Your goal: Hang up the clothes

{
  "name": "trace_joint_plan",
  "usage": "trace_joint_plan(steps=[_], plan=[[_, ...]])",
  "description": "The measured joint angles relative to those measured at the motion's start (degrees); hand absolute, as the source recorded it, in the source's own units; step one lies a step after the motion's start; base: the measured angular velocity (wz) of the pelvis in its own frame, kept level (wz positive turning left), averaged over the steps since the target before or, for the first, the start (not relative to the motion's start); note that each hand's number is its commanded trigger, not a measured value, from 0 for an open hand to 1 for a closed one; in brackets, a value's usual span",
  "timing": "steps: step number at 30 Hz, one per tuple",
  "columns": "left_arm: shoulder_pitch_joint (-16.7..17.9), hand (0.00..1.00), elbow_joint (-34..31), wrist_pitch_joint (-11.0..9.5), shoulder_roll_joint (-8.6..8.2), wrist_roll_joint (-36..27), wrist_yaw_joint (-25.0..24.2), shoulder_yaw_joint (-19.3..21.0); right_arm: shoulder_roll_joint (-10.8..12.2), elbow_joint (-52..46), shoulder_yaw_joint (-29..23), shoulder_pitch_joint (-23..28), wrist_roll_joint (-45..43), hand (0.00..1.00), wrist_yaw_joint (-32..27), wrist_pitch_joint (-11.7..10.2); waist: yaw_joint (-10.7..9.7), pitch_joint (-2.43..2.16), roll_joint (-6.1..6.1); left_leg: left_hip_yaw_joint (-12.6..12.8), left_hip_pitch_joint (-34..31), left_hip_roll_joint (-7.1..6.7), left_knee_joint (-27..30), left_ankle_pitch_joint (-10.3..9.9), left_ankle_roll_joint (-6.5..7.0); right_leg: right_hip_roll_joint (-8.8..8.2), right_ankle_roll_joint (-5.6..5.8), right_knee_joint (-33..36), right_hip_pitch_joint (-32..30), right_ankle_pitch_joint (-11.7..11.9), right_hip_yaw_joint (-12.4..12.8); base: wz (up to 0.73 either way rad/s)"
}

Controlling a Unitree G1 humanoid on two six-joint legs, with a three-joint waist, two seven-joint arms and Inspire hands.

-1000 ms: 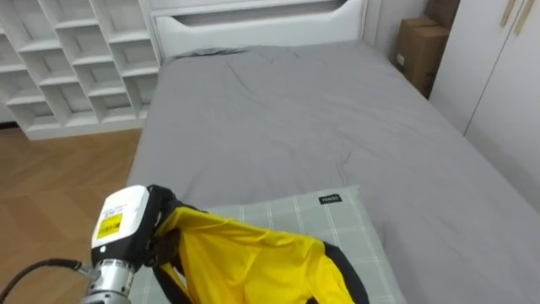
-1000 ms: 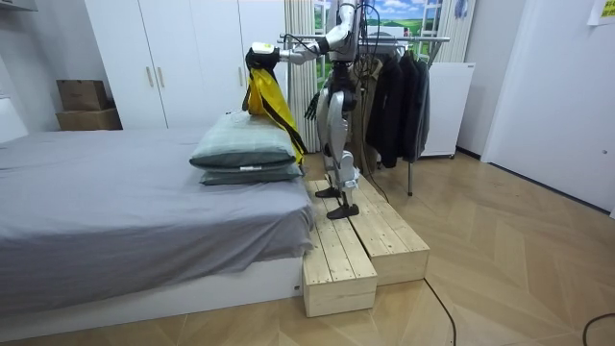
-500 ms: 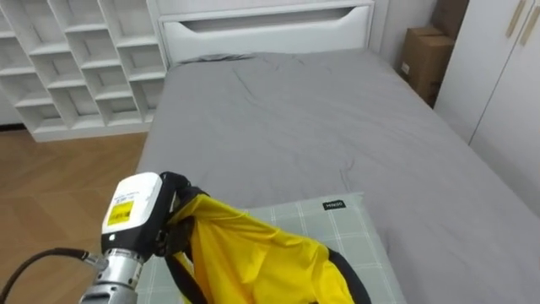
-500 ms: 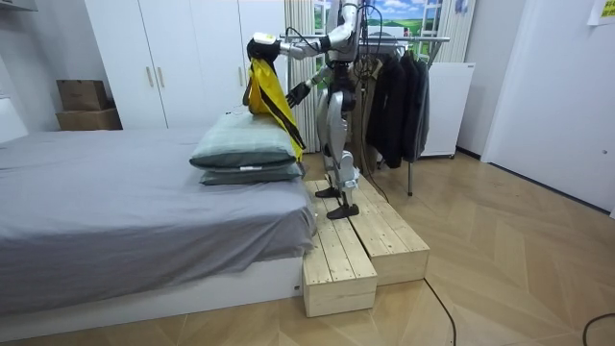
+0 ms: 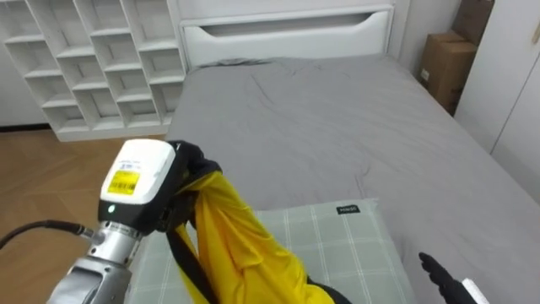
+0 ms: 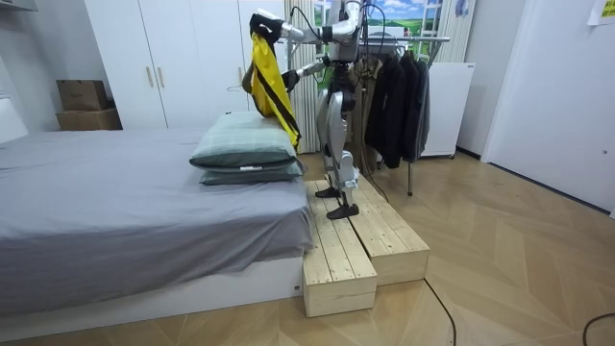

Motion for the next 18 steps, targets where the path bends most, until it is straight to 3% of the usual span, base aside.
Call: trace_joint_plan(steps=[9,14,18], plan=[[-0.07,1.00,-1.78,-0.53,0.64,1.06,0.00,1.11,-0.32,0.04,0.05,-0.73,-0.32,0.00,2.32,0.00,0.53,0.07,1.47,0.17,0.15,-0.03,-0.05,-0.14,0.03,-0.04,0.02,0.00,0.16,0.02,0.08,0.00],[-0.07,1.00,-1.80,-0.83,0.70,1.10,0.01,1.34,-0.34,0.04,0.04,-0.72,-0.23,0.00,2.36,0.00,0.54,0.06,1.81,0.17,0.29,-0.02,-0.02,-0.14,0.03,-0.03,0.03,0.01,0.31,0.01,0.10,0.00],[-0.11,1.00,-3.01,-1.37,0.81,1.11,0.14,3.76,-0.39,0.03,0.02,-0.86,0.42,0.00,2.37,0.00,0.56,0.06,1.84,0.28,0.37,0.00,-0.01,-0.14,0.03,-0.01,0.03,0.10,0.32,0.01,0.21,0.00]])
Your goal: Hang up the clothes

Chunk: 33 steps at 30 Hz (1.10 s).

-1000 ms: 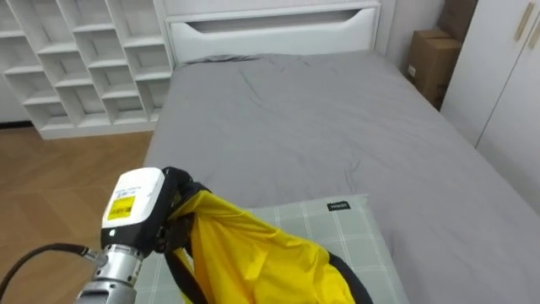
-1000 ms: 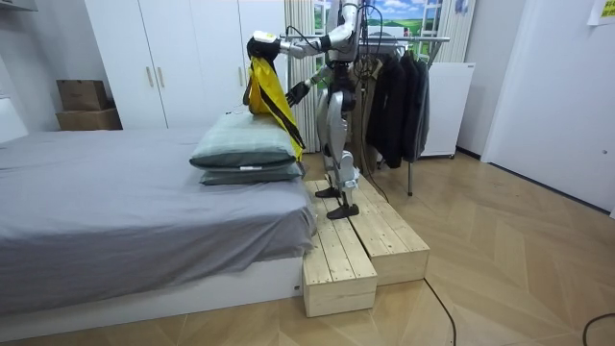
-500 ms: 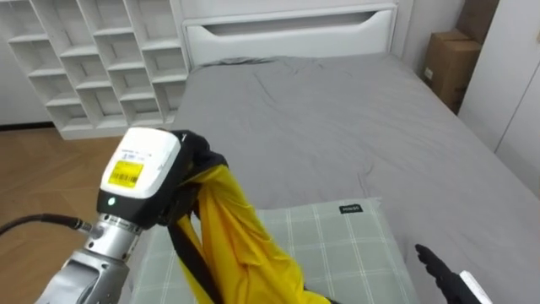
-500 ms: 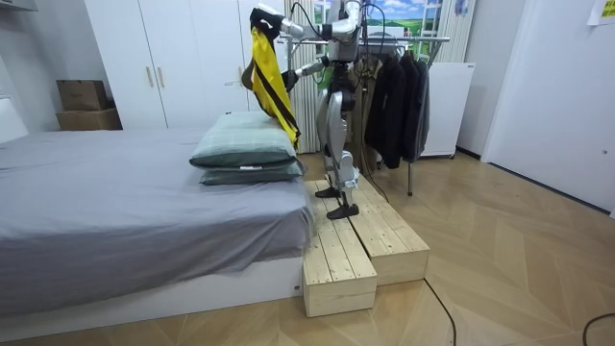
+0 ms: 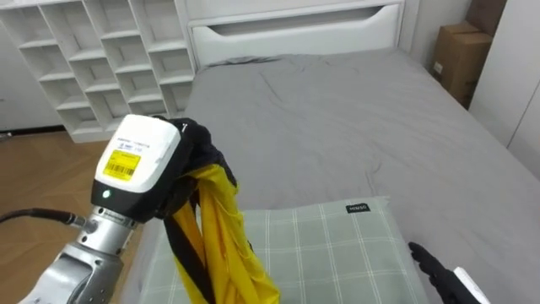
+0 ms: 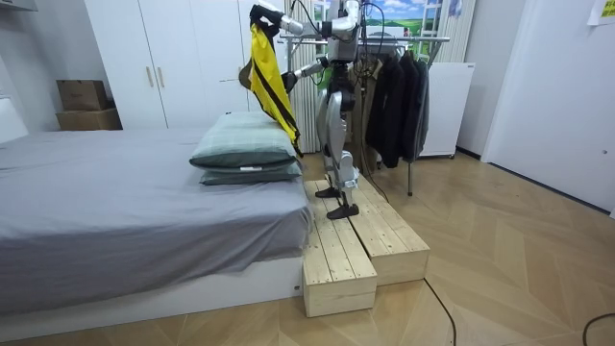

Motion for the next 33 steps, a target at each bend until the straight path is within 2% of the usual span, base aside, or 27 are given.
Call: trace_joint_plan(steps=[3,7,13,17,20,23,28,30,33], plan=[[-1.30,1.00,-0.25,-0.10,0.53,-0.01,0.76,0.55,0.02,0.06,0.11,-0.19,1.21,0.00,1.19,0.00,0.10,0.08,0.09,0.06,0.26,-0.01,-0.05,0.00,0.00,0.00,0.00,0.01,0.18,0.00,0.11,0.00],[-1.88,1.00,-0.27,-0.15,0.63,-0.03,1.55,0.86,0.06,0.11,0.40,-1.06,2.34,0.00,2.78,0.00,0.21,0.45,0.59,0.67,1.01,-0.01,-0.63,-0.03,0.00,0.02,0.11,-0.09,0.64,-0.07,0.60,-0.07],[-2.28,1.00,-3.74,0.15,0.86,-0.01,1.39,1.06,1.11,1.17,2.04,-2.73,7.43,0.00,5.28,0.16,0.28,0.44,0.66,0.57,0.86,0.01,-0.71,-0.14,0.07,0.05,0.11,-0.53,0.50,-0.06,0.38,0.01],[-3.43,1.00,-5.48,0.24,0.87,-0.12,1.38,1.03,2.40,1.67,4.84,-3.35,14.22,0.00,6.29,0.22,0.54,0.33,1.39,0.36,0.79,-0.02,-0.66,-0.29,0.04,0.06,0.22,-1.09,0.83,0.08,0.14,0.00],[-5.11,1.00,-5.47,1.20,0.86,0.04,1.41,0.39,2.85,1.68,8.31,-3.53,20.01,0.00,7.24,0.22,1.47,0.37,1.80,0.34,0.81,0.00,-0.70,-0.29,0.04,0.06,0.22,-1.09,0.85,0.07,0.08,0.00],[-5.49,1.00,-5.47,1.94,0.87,0.32,1.42,0.41,3.11,1.73,10.33,-4.53,21.55,0.00,8.71,0.23,1.67,0.40,2.38,0.14,0.84,-0.04,-0.79,-0.29,0.04,0.00,0.25,-1.11,1.00,0.06,-0.20,0.05],[-5.49,1.00,-5.47,2.75,0.87,1.14,1.51,0.37,3.52,2.33,12.41,-7.68,23.39,0.00,8.66,0.27,1.66,0.54,2.49,-0.46,0.81,-0.08,-0.71,-0.29,0.04,-0.02,0.28,-1.13,1.16,0.03,-0.38,0.02],[-5.49,1.00,-5.75,4.17,0.77,2.26,1.91,-0.90,3.66,2.96,13.56,-9.30,23.46,0.00,8.30,0.80,1.68,0.57,2.44,-0.69,0.79,-0.10,-0.72,-0.29,0.04,-0.03,0.33,-1.23,1.32,-0.01,-0.77,0.06],[-5.50,1.00,-6.24,4.24,0.58,3.48,1.89,-2.01,4.28,3.00,15.11,-11.06,25.04,0.00,7.95,1.29,1.73,0.58,2.42,-0.91,0.45,-0.11,-0.48,-0.28,0.04,-0.03,0.33,-1.26,1.33,-0.02,-1.09,0.07]])
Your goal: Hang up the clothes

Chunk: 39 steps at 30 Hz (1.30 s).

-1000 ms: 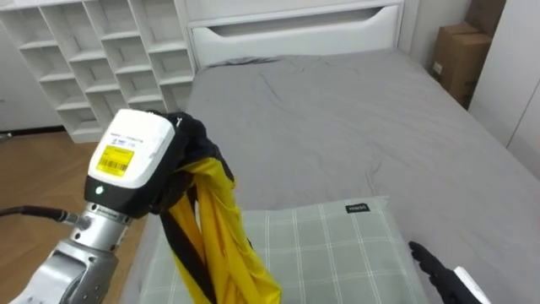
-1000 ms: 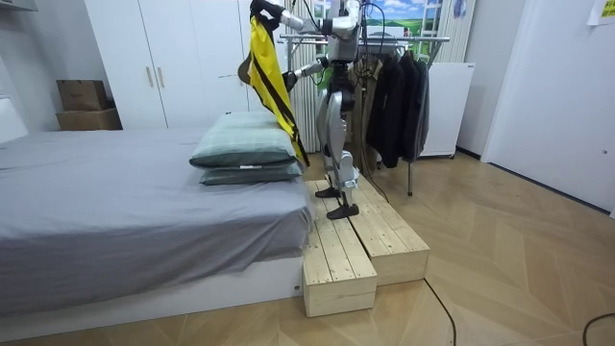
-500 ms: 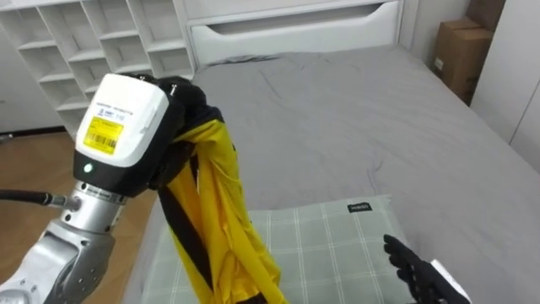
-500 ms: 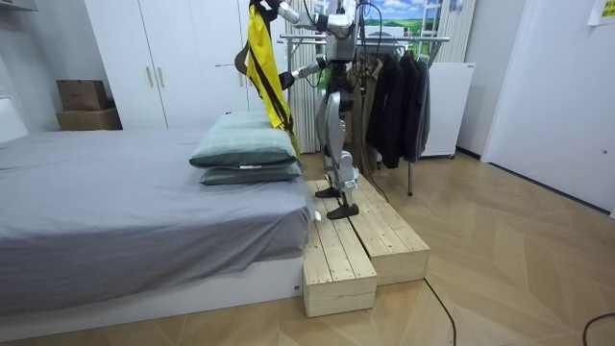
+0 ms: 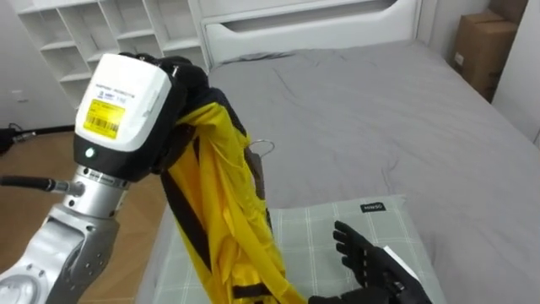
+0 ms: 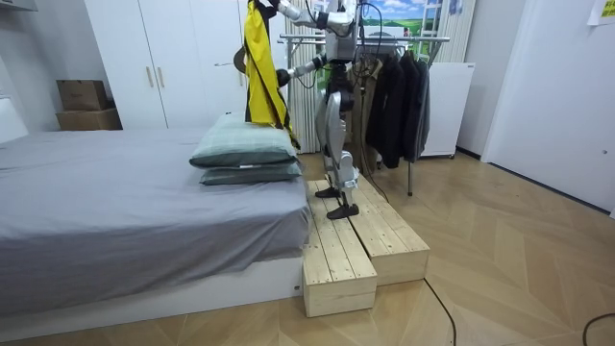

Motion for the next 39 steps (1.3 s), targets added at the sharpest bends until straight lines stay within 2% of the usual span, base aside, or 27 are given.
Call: trace_joint_plan(steps=[5,9,14,25,31,39], plan=[[-1.37,1.00,-1.57,0.11,-1.35,1.25,-0.05,-0.14,0.04,0.00,1.79,-1.40,3.42,0.00,0.24,0.00,1.22,0.02,-0.10,-0.39,-0.60,0.00,0.44,0.00,0.00,0.00,-0.01,-0.01,-0.17,0.01,-0.35,0.05],[-2.64,1.00,-4.29,2.69,-1.53,1.30,-1.02,-2.91,-0.11,0.00,3.73,-2.52,10.05,0.00,0.71,0.18,1.52,-0.02,-0.13,-1.21,-1.17,-0.14,0.61,0.00,0.00,-0.23,0.00,-0.05,-0.05,0.01,-1.52,0.12],[-2.64,1.00,-9.12,2.74,-1.52,1.30,-2.12,-5.86,-0.03,0.15,6.01,-6.36,14.89,0.00,0.94,0.18,1.65,-0.08,-0.05,-1.51,-1.43,-0.24,0.79,0.01,0.00,-0.31,0.00,-0.10,-0.10,0.00,-1.67,0.02],[-2.70,1.00,-10.91,3.52,-1.66,2.16,-3.02,-7.65,0.23,5.47,7.34,-8.64,23.00,0.00,0.86,0.33,1.77,-0.08,-0.05,-1.97,-1.61,-0.35,1.29,0.01,0.00,-0.44,0.02,-0.01,-0.02,-0.01,-2.04,0.01],[-3.04,1.00,-13.88,3.73,-1.57,3.23,-3.44,-7.77,2.15,11.34,7.34,-12.39,29.76,0.00,0.97,0.32,1.48,-0.08,-0.06,-2.52,-1.59,-0.39,1.44,0.02,0.00,-0.46,0.03,0.00,0.24,-0.02,-2.17,0.02],[-4.34,1.00,-13.97,3.64,-1.56,3.23,-3.66,-9.99,3.42,13.99,7.37,-12.65,33.58,0.00,0.87,0.31,1.54,-0.07,-0.06,-2.75,-1.61,-0.57,1.63,0.02,0.01,-0.61,0.10,-0.02,0.46,-0.06,-2.50,0.02]])
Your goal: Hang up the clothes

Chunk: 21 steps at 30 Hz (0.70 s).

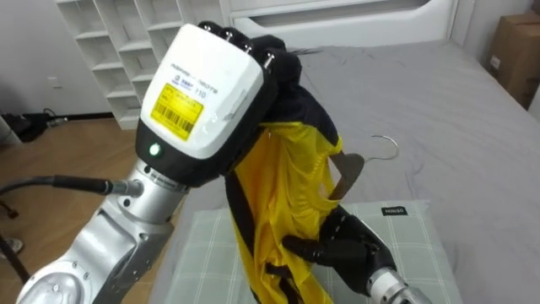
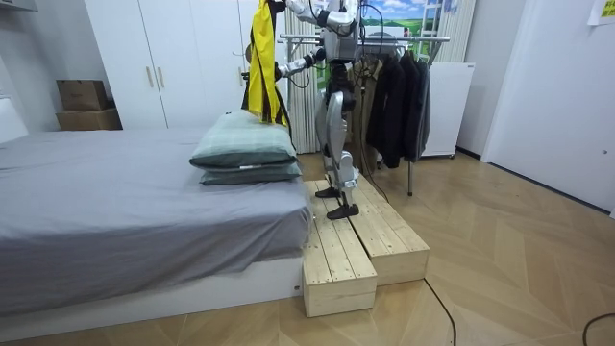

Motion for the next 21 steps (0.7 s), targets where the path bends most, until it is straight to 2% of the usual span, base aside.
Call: trace_joint_plan(steps=[1,2,3,4,5,21], plan=[[0.00,1.00,-0.03,0.00,0.00,-0.01,0.00,0.01,-0.01,0.03,0.00,0.00,0.07,0.33,0.00,0.00,0.00,0.00,0.00,-0.02,0.00,-0.01,0.00,0.00,0.00,0.00,0.00,-0.01,0.03,0.00,-0.01,0.00],[0.00,1.00,-0.20,0.00,-0.06,0.03,0.00,0.00,-0.04,0.38,-0.01,-0.01,0.38,0.42,0.00,-0.02,0.01,0.00,0.00,-0.03,-0.03,-0.01,0.00,0.00,0.00,0.00,0.00,-0.01,0.18,0.00,-0.05,0.00],[0.00,1.00,-0.53,0.00,-0.05,0.14,0.01,0.00,-0.02,1.25,-0.01,-0.04,1.05,0.62,-0.01,-0.05,0.02,0.00,0.00,-0.09,0.00,-0.03,0.00,0.00,0.00,0.00,0.00,-0.03,0.34,0.00,-0.13,0.03],[0.00,1.00,-0.73,0.00,-0.05,0.16,0.02,0.00,-0.02,1.66,-0.01,-0.05,1.36,0.93,-0.02,-0.05,0.02,0.00,0.00,-0.13,0.00,-0.05,0.01,0.00,0.00,-0.02,0.01,-0.03,0.37,-0.01,-0.18,0.04],[0.00,1.00,-1.18,0.00,-0.06,0.17,0.03,0.00,-0.02,2.33,-0.01,-0.05,2.13,1.00,-0.07,-0.05,0.04,0.00,0.01,-0.21,-0.04,-0.09,0.01,0.00,0.00,-0.05,0.03,-0.07,0.36,-0.02,-0.28,0.03],[-1.52,1.00,-1.40,0.02,-0.08,0.40,-0.95,-0.18,0.01,3.05,0.10,-1.71,3.03,1.00,-0.65,-0.14,0.07,-0.02,0.45,-0.41,0.14,-0.16,0.03,0.00,0.01,-0.11,0.08,-0.22,0.56,-0.05,-0.46,0.00]])
